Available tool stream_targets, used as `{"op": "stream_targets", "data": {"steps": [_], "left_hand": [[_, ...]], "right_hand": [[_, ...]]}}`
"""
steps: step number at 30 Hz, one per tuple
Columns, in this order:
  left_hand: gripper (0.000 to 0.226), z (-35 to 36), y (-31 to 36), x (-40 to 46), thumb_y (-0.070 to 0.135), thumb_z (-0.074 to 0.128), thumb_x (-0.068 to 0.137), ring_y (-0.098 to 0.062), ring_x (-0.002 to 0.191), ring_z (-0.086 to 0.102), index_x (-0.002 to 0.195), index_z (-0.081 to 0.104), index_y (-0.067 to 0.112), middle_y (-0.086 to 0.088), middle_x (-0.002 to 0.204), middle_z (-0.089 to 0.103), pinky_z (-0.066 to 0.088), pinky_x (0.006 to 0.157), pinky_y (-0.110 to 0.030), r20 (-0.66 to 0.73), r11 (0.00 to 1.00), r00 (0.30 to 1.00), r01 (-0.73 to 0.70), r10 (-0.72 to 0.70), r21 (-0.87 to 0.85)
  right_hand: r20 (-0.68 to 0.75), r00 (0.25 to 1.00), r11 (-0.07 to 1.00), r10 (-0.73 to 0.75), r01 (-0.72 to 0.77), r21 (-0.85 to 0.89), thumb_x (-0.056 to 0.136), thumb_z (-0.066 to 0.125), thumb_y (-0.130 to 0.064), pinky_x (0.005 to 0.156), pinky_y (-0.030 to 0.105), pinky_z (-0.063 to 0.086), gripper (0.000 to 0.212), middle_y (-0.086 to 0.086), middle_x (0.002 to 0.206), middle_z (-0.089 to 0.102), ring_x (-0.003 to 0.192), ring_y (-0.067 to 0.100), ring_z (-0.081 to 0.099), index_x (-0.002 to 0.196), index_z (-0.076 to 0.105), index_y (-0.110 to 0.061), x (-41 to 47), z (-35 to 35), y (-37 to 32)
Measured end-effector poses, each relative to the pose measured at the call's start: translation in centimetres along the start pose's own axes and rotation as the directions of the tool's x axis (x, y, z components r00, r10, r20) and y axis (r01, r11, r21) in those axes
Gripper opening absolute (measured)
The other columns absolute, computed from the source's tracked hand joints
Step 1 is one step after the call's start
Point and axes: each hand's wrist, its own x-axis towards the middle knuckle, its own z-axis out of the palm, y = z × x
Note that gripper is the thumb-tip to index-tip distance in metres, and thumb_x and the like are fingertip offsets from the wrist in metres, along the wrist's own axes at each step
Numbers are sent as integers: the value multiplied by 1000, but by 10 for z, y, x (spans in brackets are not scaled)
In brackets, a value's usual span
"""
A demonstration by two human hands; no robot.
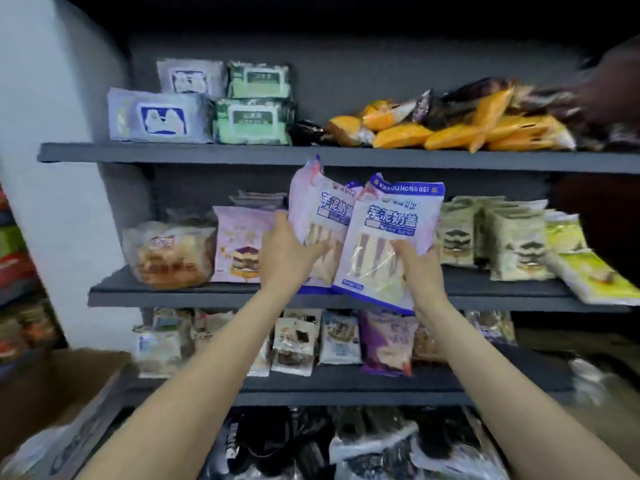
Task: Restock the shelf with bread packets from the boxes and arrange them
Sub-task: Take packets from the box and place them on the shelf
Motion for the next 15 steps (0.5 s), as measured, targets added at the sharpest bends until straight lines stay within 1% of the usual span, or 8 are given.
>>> {"op": "stream_targets", "data": {"steps": [2, 3, 6, 7, 9, 10, 12, 15], "left_hand": [[63, 45, 23, -1, 40, 80, 69, -29, 95, 59, 110, 44, 8, -9, 105, 62, 46, 72, -36, 34, 999, 999, -3, 4, -34], [63, 68, 34, -2, 40, 80, 69, -29, 95, 60, 110, 45, 9, -7, 105, 63, 47, 73, -36, 47, 998, 999, 9, -6, -61], [65, 130, 67, -2, 39, 82, 67, -22, 97, 60, 116, 48, 13, -1, 106, 63, 49, 79, -33, 77, 978, 995, 82, -68, -191], [65, 149, 76, 0, 38, 82, 67, -21, 97, 60, 117, 50, 13, 1, 104, 62, 50, 82, -33, 78, 969, 993, 100, -84, -225], [65, 181, 93, 3, 39, 83, 66, -20, 95, 60, 116, 51, 13, 3, 102, 61, 50, 86, -36, 82, 957, 990, 131, -113, -258], [65, 194, 99, 6, 41, 83, 64, -21, 95, 61, 114, 53, 13, 2, 103, 63, 51, 86, -38, 80, 950, 989, 142, -125, -277], [63, 214, 109, 13, 44, 83, 63, -21, 95, 63, 113, 57, 14, -1, 103, 66, 52, 82, -35, 80, 942, 986, 164, -147, -292], [60, 232, 117, 17, 40, 83, 66, -17, 94, 64, 115, 58, 16, 2, 103, 67, 52, 76, -30, 98, 947, 985, 161, -139, -276]], "right_hand": [[-29, 999, 1000, -14, 13, -24, 87, 56, -10, 86, 31, 48, 25, -2, 105, 64, 98, 16, 61, 111, 54, -15, 24, -46, 0], [-50, 998, 999, -28, 27, -37, 87, 55, -10, 86, 31, 48, 23, -3, 104, 64, 97, 16, 60, 109, 54, -16, 37, -68, 0], [-89, 992, 990, -93, 82, -117, 85, 58, -20, 77, 27, 47, 33, -3, 109, 63, 92, 10, 60, 117, 54, -14, 88, -129, 0], [-102, 988, 985, -118, 103, -139, 86, 58, -19, 74, 26, 44, 33, -2, 109, 62, 91, 10, 59, 118, 54, -12, 107, -148, 1], [-108, 981, 966, -160, 133, -221, 83, 58, -18, 74, 27, 42, 31, 1, 105, 63, 92, 17, 58, 113, 57, -10, 144, -178, 4], [-76, 981, 949, -178, 151, -277, 80, 59, -20, 75, 29, 43, 31, 4, 103, 64, 92, 20, 59, 109, 58, -8, 160, -188, 6], [15, 984, 907, -176, 168, -387, 76, 60, -24, 77, 34, 47, 40, 11, 105, 64, 94, 27, 59, 110, 57, -4, 190, -202, 18], [118, 990, 882, -77, 123, -454, 79, 59, -30, 82, 42, 51, 44, 12, 106, 63, 95, 30, 59, 115, 53, -5, 222, -201, 43]]}}
